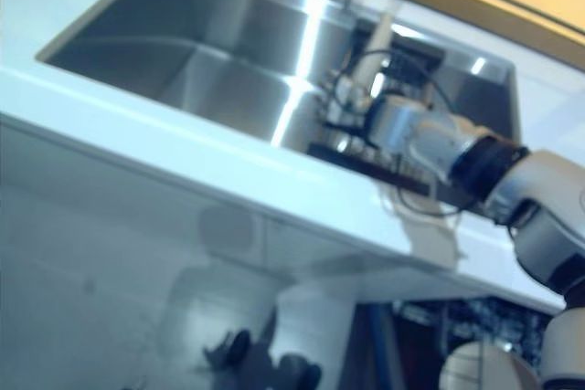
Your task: Take plates into dishwasher
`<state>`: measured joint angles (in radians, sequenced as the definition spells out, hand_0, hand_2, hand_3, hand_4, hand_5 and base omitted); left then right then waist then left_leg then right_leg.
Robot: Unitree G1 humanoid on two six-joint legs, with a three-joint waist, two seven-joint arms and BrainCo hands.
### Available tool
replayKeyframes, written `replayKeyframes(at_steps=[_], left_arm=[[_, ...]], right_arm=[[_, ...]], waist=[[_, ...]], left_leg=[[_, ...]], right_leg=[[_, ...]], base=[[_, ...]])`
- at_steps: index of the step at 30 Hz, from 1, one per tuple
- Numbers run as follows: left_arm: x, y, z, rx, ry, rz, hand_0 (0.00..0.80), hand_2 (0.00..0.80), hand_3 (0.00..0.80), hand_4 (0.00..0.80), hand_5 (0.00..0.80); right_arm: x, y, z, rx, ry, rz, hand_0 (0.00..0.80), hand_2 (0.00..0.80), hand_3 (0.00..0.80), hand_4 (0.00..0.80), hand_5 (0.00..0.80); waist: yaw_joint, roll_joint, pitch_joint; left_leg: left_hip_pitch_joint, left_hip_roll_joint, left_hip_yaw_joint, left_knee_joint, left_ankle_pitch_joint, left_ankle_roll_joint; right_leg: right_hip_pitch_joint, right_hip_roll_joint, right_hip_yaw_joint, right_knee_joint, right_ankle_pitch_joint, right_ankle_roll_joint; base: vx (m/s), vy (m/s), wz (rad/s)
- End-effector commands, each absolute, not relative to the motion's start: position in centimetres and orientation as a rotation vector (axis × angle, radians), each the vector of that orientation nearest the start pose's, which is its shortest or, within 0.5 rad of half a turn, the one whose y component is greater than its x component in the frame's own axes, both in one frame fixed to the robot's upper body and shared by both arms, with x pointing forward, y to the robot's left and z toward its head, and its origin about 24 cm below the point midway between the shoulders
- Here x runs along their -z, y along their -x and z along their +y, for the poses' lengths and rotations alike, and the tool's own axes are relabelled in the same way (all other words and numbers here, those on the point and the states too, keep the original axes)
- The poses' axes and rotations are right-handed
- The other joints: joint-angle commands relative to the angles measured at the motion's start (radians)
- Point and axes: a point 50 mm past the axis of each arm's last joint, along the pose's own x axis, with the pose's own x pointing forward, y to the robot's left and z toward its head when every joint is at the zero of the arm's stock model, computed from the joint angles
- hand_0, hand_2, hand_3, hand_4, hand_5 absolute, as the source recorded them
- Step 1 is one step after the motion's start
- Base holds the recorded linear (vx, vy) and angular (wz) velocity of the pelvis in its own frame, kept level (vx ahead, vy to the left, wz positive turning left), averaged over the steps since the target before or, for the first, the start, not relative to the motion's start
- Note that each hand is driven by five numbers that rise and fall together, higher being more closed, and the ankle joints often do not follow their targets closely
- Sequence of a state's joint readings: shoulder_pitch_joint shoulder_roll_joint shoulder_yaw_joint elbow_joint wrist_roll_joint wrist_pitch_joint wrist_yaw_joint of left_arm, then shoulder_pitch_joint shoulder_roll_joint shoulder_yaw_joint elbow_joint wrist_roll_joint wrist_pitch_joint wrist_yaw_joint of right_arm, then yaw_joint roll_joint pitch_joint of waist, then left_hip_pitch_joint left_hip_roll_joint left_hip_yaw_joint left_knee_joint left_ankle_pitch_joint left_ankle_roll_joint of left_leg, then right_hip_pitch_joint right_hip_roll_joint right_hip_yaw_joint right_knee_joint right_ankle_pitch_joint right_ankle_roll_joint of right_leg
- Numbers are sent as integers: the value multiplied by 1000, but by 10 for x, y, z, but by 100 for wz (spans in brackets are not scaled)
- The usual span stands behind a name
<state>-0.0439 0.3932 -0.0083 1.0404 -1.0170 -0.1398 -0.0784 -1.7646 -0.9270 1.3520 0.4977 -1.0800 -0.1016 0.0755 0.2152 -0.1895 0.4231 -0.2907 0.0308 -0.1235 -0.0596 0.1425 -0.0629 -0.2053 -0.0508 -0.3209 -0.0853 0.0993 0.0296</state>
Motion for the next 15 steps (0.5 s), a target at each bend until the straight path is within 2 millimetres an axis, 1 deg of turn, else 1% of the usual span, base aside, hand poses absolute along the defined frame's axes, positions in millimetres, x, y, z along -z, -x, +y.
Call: replayKeyframes(at_steps=[1,4,6,8,9,10,12,15], left_arm=[[95,-149,327,-673,539,555,0,0,0,0,0],[93,-147,331,-681,537,554,0,0,0,0,0],[93,-147,331,-682,537,553,0,0,0,0,0],[91,-146,334,-684,532,549,0,0,0,0,0],[90,-145,337,-686,527,548,0,0,0,0,0],[89,-145,338,-687,526,545,0,0,0,0,0],[89,-145,338,-690,526,544,0,0,0,0,0],[88,-146,338,-689,526,541,0,0,0,0,0]], right_arm=[[-427,-348,-137,461,2804,-636,0,0,0,0,0],[-434,-348,-147,508,2783,-579,0,0,0,0,0],[-434,-348,-148,511,2782,-575,0,0,0,0,0],[-437,-348,-154,530,2766,-558,0,0,0,0,0],[-439,-348,-161,554,2744,-528,0,0,0,0,0],[-440,-347,-161,562,2752,-512,800,800,800,800,800],[-441,-349,-168,550,2737,-453,800,800,800,800,800],[-440,-350,-173,537,2706,-419,800,800,800,800,800]], waist=[[49,-68,52],[51,-74,55],[51,-74,56],[53,-80,58],[55,-84,58],[56,-86,58],[56,-86,58],[59,-84,60]], left_leg=[[9,-14,56,-28,1,24],[5,-14,57,-28,5,22],[4,-14,57,-28,5,22],[2,-14,55,-28,6,21],[1,-15,54,-28,7,22],[-1,-15,54,-28,8,22],[-4,-16,54,-28,10,21],[-7,-18,50,-28,12,20]], right_leg=[[18,-86,-15,-2,66,119],[14,-87,-14,-2,69,121],[13,-87,-14,-2,70,121],[12,-88,-18,-2,70,122],[12,-89,-19,-2,71,122],[11,-89,-18,-2,71,122],[8,-91,-19,-2,72,124],[7,-93,-20,-2,73,125]], base=[[0,0,0],[0,0,0],[0,0,0],[0,0,0],[0,0,0],[0,0,0],[-30,16,3],[-28,9,8]])
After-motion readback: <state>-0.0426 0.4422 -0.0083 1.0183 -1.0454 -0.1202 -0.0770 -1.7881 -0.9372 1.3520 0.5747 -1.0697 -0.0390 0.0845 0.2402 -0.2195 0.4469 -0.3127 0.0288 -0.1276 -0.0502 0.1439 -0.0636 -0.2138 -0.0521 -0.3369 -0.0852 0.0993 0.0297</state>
